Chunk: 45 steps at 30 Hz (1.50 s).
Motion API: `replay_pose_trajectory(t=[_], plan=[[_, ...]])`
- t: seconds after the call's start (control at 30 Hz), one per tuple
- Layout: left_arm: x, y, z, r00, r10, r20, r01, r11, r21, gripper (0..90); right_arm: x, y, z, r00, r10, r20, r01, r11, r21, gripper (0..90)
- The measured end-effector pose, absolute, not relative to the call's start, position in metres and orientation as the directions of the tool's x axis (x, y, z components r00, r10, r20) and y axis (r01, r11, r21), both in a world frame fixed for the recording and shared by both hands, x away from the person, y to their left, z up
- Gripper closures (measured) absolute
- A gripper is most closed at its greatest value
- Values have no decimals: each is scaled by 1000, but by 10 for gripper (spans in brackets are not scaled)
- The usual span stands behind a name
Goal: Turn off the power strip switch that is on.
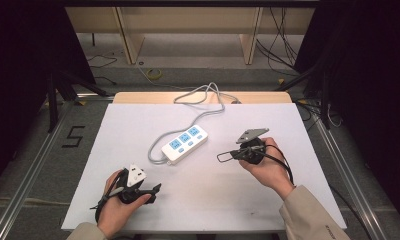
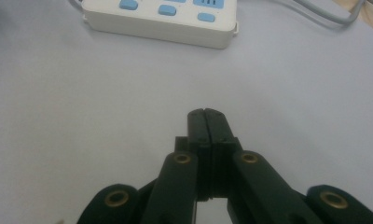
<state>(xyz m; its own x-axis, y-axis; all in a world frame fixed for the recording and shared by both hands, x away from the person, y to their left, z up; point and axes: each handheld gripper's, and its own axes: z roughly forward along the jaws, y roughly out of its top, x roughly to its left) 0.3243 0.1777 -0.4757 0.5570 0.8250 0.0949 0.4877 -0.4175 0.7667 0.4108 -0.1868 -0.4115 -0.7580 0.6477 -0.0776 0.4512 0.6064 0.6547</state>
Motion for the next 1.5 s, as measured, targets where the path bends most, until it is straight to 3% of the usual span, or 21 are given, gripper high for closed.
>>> replay_pose_trajectory(t=[1.5], plan=[[324,177,-476,563,821,100,486,-426,763,220,443,-157,-407,-766,638,-83,448,622,642,900]])
